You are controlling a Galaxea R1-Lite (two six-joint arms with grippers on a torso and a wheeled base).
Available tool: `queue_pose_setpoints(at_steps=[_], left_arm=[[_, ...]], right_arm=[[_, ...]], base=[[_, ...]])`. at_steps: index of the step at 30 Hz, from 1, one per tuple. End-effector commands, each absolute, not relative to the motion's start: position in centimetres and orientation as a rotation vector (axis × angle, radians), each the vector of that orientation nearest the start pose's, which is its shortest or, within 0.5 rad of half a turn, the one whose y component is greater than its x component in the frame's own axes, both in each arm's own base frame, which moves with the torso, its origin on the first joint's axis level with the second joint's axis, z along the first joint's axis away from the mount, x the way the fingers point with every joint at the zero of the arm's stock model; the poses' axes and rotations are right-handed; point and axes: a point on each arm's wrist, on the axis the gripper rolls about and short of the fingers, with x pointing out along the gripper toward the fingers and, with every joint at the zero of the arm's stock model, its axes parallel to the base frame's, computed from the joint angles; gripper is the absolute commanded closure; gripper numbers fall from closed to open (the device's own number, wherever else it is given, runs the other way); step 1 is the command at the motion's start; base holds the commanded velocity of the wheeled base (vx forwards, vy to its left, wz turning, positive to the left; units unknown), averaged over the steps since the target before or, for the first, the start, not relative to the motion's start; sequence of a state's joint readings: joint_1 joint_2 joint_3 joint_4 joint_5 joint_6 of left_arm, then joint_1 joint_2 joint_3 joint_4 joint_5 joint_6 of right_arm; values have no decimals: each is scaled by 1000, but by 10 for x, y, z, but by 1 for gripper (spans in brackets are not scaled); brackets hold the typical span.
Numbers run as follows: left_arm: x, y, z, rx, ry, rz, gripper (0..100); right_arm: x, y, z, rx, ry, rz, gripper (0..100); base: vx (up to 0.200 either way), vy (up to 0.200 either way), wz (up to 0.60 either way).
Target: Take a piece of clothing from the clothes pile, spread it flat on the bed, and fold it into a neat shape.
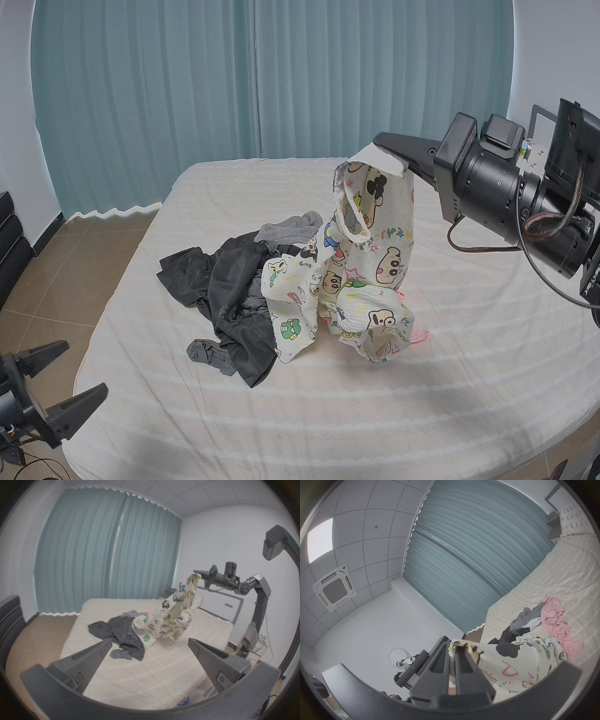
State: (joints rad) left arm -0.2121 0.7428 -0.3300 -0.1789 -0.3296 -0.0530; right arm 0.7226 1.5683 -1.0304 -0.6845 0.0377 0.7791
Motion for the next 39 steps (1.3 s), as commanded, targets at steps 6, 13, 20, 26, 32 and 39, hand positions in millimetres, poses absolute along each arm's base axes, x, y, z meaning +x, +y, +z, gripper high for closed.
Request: queue_pose_setpoints(at_steps=[6,13,20,26,32,39], left_arm=[[212,-121,70,19,743,-787,0],[247,-160,9,-38,655,-704,0],[266,-178,-29,-69,669,-639,0],[275,-185,-43,-69,679,-645,0],[292,-195,-58,-74,663,-640,0],[322,-202,-67,-83,621,-618,0]], right_arm=[[212,206,299,788,188,818,100],[201,196,287,817,251,808,100],[188,182,259,826,360,766,100],[179,174,254,862,396,772,100],[175,172,262,918,396,786,100],[175,171,264,922,386,790,100]], base=[[0,0,0],[0,0,0],[0,0,0],[0,0,0],[0,0,0],[0,0,0]])
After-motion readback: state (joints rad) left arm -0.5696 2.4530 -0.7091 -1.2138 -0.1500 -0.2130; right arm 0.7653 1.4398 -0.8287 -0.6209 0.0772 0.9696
